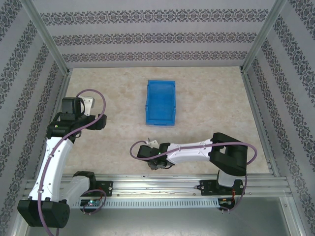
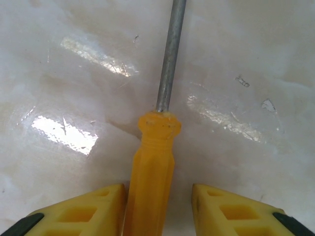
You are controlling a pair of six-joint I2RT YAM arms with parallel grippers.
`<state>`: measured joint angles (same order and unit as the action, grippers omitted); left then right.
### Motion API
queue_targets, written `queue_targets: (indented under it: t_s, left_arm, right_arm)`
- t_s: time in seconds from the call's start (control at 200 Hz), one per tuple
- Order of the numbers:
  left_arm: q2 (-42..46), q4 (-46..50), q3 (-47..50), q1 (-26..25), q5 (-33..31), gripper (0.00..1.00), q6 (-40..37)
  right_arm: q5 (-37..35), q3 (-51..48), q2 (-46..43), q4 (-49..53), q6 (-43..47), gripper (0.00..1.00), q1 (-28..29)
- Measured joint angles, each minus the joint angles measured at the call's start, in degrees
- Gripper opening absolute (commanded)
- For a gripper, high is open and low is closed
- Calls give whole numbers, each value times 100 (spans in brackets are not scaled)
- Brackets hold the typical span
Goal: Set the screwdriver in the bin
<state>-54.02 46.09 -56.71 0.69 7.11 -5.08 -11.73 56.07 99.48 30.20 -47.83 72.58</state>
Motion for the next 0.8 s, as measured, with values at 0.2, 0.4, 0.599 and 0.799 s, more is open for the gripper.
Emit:
queue_targets:
  t_s: [0.2, 0.4, 0.599, 0.799]
  left_arm:
    - [0, 2, -13, 0, 31, 99, 0]
    - [2, 7, -22, 0, 42, 99, -4]
    - [15, 72, -157, 0, 39, 99, -9]
    - [22, 122, -258, 0, 39, 99, -48]
  right_arm:
    - [22, -2, 7, -28, 0, 35, -7]
    - [37, -33, 4, -101, -2, 26, -9]
    - [105, -179, -87, -317, -22, 20, -50]
    - [146, -229, -138, -389, 11, 16, -83]
